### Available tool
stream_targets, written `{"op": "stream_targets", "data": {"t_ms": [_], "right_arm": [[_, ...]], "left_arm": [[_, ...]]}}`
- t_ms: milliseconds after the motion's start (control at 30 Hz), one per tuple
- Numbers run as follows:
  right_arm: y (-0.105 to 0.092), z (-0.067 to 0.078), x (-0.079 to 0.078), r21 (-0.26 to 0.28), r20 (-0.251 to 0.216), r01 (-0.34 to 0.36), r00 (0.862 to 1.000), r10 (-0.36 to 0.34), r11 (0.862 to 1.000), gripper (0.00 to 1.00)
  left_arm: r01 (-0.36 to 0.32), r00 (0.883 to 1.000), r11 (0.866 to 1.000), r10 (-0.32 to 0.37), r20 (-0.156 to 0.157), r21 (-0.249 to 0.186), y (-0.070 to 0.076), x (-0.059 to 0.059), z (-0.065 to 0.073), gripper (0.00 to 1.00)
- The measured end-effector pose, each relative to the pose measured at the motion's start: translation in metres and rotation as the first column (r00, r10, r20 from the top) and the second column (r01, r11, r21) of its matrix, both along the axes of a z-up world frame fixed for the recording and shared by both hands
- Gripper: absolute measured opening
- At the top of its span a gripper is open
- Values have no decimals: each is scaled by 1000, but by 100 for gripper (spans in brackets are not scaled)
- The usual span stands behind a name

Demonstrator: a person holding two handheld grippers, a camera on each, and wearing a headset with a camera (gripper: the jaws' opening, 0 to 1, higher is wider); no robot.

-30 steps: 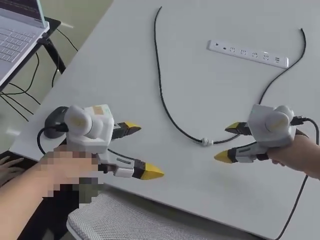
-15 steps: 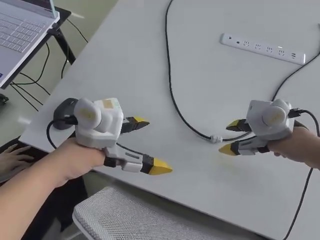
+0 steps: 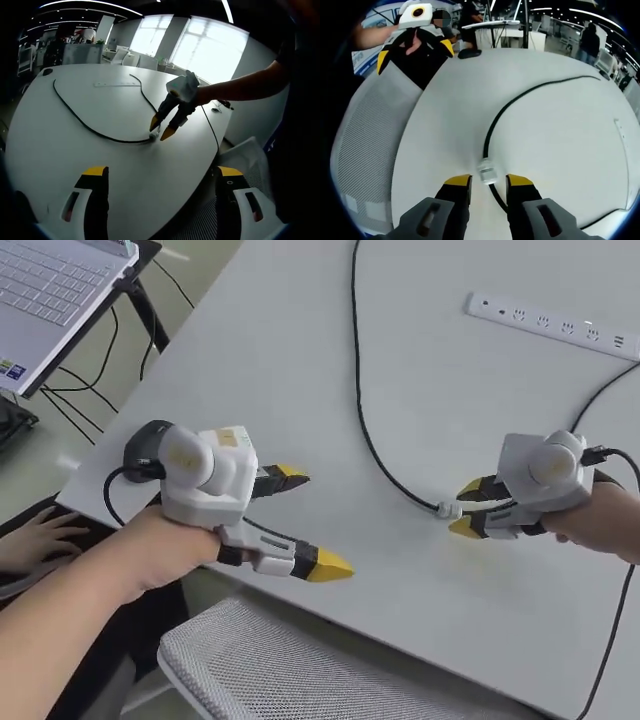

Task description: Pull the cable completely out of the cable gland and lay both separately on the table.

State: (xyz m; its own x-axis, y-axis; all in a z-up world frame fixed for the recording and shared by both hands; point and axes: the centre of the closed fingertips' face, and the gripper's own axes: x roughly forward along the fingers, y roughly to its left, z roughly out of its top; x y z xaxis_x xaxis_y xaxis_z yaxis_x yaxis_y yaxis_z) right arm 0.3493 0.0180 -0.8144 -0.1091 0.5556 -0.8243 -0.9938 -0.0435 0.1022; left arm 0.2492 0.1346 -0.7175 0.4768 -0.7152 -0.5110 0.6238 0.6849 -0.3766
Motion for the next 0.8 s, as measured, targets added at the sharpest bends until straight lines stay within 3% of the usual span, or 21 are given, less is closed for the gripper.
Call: {"op": "stream_targets", "data": {"t_ms": [433, 600, 667, 800], "right_arm": [[3, -4, -2, 11, -5, -57, 998, 57, 998, 10], [4, -5, -2, 1, 38, -99, 994, 99, 995, 9], [5, -5, 2, -13, 80, -111, 991, 111, 994, 9], [12, -3, 1, -13, 84, -102, 991, 103, 995, 9]], "left_arm": [[26, 999, 1000, -26, -20, 7, -6, -4, -4, 87], [38, 999, 999, -38, -23, 9, -8, -5, -5, 87], [40, 999, 999, -40, -24, 9, -10, -6, -6, 87], [44, 999, 999, -44, -26, 5, -13, -8, -7, 87]]}}
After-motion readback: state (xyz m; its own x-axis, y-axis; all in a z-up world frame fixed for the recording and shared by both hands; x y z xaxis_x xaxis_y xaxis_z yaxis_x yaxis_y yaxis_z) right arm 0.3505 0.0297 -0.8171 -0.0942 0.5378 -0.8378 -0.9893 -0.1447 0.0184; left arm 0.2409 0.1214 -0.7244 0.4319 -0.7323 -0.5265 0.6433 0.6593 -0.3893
